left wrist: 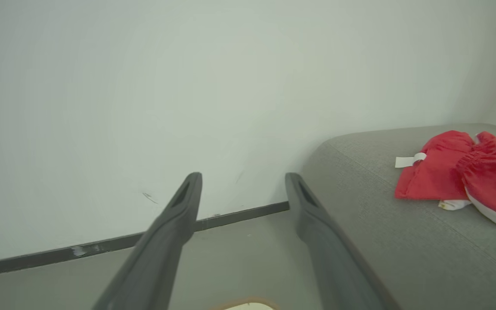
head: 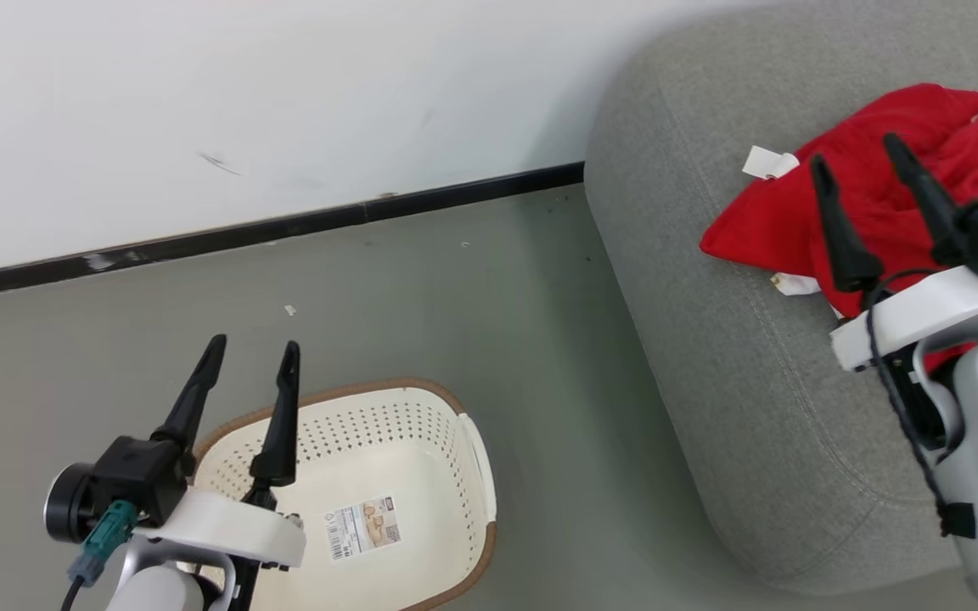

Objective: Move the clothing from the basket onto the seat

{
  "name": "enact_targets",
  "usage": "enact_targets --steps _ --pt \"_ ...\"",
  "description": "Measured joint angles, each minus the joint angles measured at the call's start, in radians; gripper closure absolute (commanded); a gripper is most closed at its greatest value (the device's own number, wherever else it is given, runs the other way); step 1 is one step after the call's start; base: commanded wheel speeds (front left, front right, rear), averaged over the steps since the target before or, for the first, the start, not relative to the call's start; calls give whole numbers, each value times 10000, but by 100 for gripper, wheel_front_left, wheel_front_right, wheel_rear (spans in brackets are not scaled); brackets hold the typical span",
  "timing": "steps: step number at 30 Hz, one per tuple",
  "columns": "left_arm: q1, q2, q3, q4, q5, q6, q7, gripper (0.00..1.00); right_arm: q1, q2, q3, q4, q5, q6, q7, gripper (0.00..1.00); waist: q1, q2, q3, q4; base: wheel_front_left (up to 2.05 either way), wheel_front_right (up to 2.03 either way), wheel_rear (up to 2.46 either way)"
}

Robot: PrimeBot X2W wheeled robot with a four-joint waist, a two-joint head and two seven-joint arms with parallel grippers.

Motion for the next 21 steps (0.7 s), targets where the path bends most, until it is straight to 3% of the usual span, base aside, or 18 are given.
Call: enact_targets --steps 9,21 --pt "634 13 617 255 -163 307 -171 0 929 995 324 -671 -535 0 -2 0 0 0 -438 563 0 0 0" --pt "1472 -213 1220 516 -414 656 -280 0 2561 1521 217 -1141 -1369 0 -2 0 0 0 -1175 1057 0 0 0"
